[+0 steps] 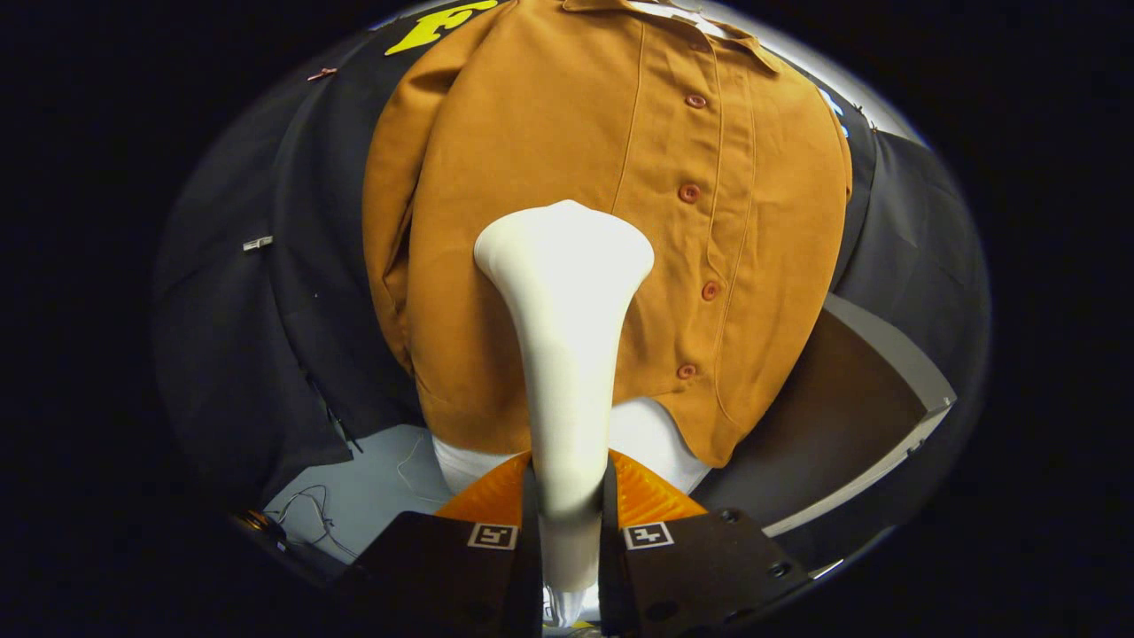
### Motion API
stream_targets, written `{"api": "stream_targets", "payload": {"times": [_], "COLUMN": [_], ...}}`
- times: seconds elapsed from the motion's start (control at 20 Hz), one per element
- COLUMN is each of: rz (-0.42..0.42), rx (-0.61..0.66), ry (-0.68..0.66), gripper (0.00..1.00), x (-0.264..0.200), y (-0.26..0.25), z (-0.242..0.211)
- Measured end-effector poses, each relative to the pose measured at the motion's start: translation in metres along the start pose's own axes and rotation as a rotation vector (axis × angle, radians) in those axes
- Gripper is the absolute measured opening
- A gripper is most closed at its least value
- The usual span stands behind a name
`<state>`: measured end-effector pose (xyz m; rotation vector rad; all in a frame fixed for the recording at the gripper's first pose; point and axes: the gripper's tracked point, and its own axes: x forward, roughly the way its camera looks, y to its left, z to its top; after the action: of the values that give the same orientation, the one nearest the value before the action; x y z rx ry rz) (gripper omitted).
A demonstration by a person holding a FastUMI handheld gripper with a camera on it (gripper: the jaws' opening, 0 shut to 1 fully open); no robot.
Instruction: Iron the clothes twice with a garment steamer, once on the left side and once on the right side.
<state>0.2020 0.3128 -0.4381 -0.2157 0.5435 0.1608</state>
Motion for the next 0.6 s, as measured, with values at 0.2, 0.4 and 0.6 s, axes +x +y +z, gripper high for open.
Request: {"api": "stream_targets", "payload": {"times": [0.2,0.4,0.6], "rz": [0.009,0.02,0.03], "rx": [0.006,0.016,0.007], "ry": [0.072,0.121,0.118], "gripper": [0.28,0.28,0.28], "x": [-0.003,-0.004,-0.023], "y": [-0.008,-0.015,-0.025], "z": [-0.029,-0.052,-0.058]}}
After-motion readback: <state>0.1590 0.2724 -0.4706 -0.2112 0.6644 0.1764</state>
